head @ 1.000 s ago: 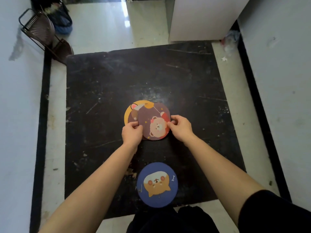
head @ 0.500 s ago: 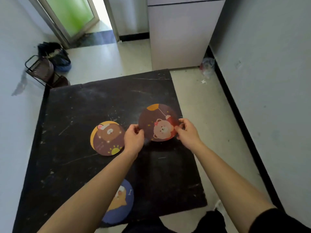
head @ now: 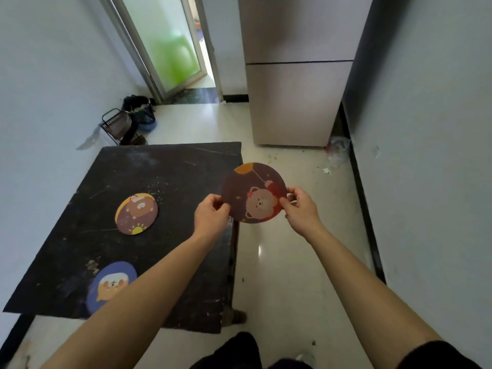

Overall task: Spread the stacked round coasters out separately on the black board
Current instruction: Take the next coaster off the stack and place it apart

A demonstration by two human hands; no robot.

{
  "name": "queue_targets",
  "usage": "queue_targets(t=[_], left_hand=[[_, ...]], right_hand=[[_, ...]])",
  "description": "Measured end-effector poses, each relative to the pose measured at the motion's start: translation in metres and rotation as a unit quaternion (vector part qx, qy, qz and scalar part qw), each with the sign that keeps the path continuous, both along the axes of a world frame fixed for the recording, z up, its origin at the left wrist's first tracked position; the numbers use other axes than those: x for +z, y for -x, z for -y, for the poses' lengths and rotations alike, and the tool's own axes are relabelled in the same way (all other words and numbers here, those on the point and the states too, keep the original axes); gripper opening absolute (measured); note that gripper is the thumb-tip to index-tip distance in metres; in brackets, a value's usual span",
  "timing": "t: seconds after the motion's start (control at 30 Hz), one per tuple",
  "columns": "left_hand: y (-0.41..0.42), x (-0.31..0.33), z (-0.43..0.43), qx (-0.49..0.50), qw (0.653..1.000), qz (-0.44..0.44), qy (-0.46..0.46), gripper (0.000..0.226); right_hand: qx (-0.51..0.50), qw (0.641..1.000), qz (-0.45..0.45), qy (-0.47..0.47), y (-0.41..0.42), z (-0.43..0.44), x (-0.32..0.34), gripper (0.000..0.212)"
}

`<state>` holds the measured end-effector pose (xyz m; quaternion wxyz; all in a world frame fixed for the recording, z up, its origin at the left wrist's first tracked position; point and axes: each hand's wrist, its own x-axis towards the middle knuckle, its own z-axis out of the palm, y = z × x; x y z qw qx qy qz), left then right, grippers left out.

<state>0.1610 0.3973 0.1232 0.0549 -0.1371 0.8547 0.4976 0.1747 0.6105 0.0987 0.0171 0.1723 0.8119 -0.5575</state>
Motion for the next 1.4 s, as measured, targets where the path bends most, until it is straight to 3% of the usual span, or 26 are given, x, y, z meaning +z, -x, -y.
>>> queue_targets(t=[0.2, 0.4, 0.57, 0.8, 0.97, 1.17, 1.4], left_hand=[[0.018, 0.01, 0.005, 0.085, 0.996, -0.012, 0.004, 0.005], [0.046, -0.026, 0.027, 0.176, 0.982, 0.027, -0.065, 0.009], [0.081, -0.064, 0.05, 0.272, 0.953, 0.078, -0.106, 0.013], [0.093, -0.101, 0.07, 0.356, 0.921, 0.141, -0.073, 0.012], [0.069, -0.128, 0.06, 0.434, 0.877, 0.19, -0.078, 0.015], [0.053, -0.157, 0.03, 0.546, 0.798, 0.22, -0.133, 0.016], [0.063, -0.18, 0.01, 0.629, 0.74, 0.219, -0.098, 0.015]], right_hand=[[0.064, 0.998, -0.025, -0.01, 0.049, 0.009, 0.019, 0.02], [0.161, 0.986, 0.004, -0.039, 0.113, 0.034, 0.002, 0.016], [0.257, 0.961, 0.056, -0.085, 0.181, 0.071, -0.02, 0.013], [0.381, 0.907, 0.093, -0.154, 0.247, 0.122, -0.057, 0.008], [0.508, 0.828, 0.091, -0.22, 0.255, 0.138, -0.095, 0.009], [0.598, 0.754, 0.102, -0.251, 0.276, 0.15, -0.13, 0.018], [0.627, 0.736, 0.092, -0.238, 0.286, 0.155, -0.162, 0.026]])
